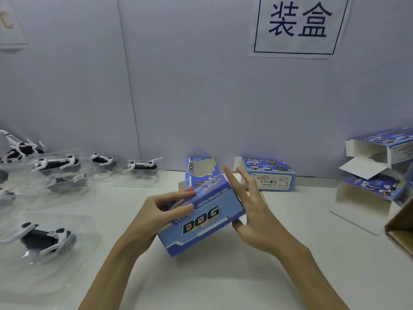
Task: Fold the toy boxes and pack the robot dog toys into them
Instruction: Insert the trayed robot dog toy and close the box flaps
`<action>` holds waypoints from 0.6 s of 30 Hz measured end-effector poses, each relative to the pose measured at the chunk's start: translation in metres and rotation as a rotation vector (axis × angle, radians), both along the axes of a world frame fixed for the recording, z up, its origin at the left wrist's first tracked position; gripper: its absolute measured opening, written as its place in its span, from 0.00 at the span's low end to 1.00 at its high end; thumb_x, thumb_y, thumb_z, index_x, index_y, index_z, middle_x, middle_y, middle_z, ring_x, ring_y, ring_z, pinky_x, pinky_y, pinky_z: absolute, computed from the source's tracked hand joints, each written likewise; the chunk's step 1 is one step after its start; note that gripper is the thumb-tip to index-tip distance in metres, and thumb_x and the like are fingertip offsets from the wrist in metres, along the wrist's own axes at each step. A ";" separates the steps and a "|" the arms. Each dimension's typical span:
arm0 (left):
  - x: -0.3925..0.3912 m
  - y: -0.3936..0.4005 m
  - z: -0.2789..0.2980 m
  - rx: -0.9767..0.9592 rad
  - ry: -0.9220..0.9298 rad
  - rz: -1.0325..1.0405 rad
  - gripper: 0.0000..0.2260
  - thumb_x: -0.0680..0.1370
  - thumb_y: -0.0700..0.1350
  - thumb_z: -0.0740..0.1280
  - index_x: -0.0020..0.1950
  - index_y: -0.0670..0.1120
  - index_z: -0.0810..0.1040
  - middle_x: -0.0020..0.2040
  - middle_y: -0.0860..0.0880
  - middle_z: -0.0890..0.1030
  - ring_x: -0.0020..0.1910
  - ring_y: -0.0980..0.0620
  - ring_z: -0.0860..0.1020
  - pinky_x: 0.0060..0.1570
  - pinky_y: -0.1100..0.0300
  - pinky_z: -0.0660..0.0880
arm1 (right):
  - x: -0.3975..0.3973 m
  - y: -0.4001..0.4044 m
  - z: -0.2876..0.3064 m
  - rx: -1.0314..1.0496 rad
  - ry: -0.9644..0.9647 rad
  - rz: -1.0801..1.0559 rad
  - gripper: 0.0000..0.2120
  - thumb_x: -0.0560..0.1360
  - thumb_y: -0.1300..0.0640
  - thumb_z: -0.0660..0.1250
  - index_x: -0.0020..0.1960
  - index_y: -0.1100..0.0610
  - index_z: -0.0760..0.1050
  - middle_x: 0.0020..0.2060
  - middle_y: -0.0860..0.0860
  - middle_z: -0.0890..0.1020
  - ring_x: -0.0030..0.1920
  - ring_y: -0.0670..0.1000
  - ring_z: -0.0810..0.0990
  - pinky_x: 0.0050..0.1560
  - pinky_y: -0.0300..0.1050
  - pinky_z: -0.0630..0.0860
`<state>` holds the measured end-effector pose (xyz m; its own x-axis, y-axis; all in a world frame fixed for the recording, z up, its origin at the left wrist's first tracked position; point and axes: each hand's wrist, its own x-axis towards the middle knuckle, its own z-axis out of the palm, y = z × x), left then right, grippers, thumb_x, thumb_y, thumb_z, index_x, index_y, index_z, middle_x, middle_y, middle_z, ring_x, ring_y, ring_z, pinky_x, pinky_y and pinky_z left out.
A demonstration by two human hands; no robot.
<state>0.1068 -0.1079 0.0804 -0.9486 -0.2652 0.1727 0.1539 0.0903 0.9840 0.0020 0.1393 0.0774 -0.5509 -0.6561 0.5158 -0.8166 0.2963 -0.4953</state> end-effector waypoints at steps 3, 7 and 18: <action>-0.003 -0.002 -0.001 0.037 -0.021 -0.038 0.18 0.71 0.53 0.79 0.60 0.53 0.87 0.65 0.52 0.84 0.59 0.46 0.85 0.56 0.44 0.83 | -0.006 0.002 -0.002 -0.041 0.056 0.047 0.46 0.73 0.60 0.79 0.78 0.33 0.58 0.82 0.33 0.51 0.77 0.41 0.64 0.62 0.36 0.77; -0.008 -0.006 -0.002 0.356 0.077 -0.018 0.31 0.74 0.73 0.65 0.64 0.51 0.85 0.62 0.50 0.85 0.57 0.51 0.85 0.58 0.51 0.79 | -0.014 0.012 -0.002 -0.148 -0.188 0.042 0.39 0.68 0.46 0.83 0.71 0.31 0.66 0.66 0.32 0.77 0.64 0.41 0.79 0.59 0.35 0.78; -0.020 0.012 -0.021 0.097 0.120 0.157 0.29 0.63 0.68 0.80 0.57 0.54 0.86 0.53 0.45 0.88 0.50 0.44 0.87 0.44 0.57 0.83 | -0.014 0.016 0.007 -0.148 -0.667 -0.028 0.25 0.71 0.36 0.75 0.64 0.43 0.75 0.57 0.47 0.84 0.53 0.49 0.86 0.47 0.48 0.86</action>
<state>0.0873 -0.0955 0.0596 -0.8686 -0.4287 0.2484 0.2621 0.0277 0.9646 -0.0116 0.1550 0.0840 -0.7975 -0.5861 0.1432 -0.3157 0.2031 -0.9269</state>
